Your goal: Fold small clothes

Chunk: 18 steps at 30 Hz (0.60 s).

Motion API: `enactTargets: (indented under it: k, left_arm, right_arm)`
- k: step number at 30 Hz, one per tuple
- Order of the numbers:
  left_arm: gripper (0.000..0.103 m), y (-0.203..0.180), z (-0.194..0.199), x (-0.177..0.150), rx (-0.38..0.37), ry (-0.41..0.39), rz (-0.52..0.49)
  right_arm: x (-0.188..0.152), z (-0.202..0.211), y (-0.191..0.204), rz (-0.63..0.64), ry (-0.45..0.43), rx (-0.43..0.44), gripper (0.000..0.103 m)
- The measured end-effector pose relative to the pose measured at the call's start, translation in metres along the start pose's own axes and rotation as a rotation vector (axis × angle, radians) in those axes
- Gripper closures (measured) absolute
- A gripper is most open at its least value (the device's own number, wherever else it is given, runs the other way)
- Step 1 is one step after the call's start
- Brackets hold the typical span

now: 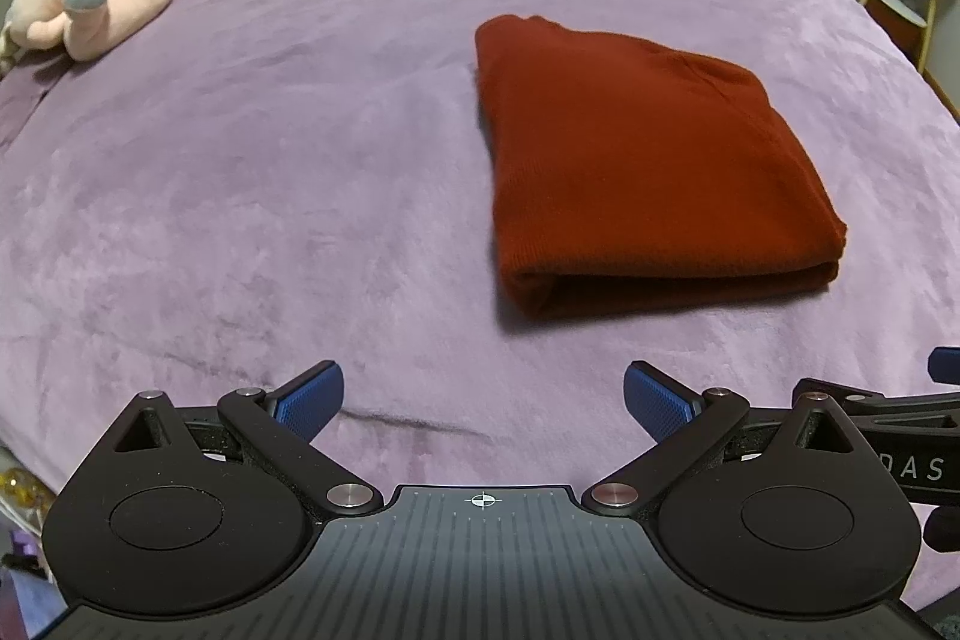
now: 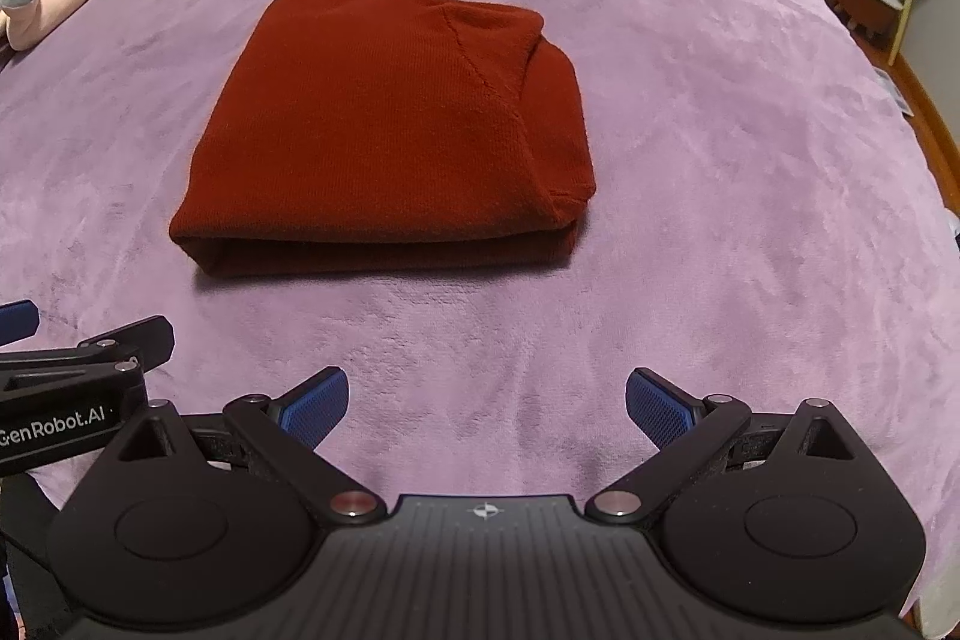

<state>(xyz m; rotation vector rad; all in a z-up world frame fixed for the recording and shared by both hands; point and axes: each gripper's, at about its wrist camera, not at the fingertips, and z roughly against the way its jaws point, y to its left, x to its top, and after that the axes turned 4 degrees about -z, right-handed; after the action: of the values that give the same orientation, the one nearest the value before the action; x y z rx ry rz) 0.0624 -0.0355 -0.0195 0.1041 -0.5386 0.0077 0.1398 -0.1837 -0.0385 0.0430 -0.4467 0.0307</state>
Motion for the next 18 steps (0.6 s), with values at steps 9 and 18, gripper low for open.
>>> enactTargets:
  k: [9,18]
  left_arm:
    - [0.001,0.0006,-0.0015,-0.0013,-0.002,0.011,0.004]
    - [0.001,0.0032,-0.0030,-0.0018,-0.006,0.019,0.012]
  right_arm:
    - [-0.0001,-0.0013,-0.0006,0.001,-0.002,-0.009,0.004]
    - [0.0001,0.0002,-0.0024,-0.007,-0.008,-0.007,0.004]
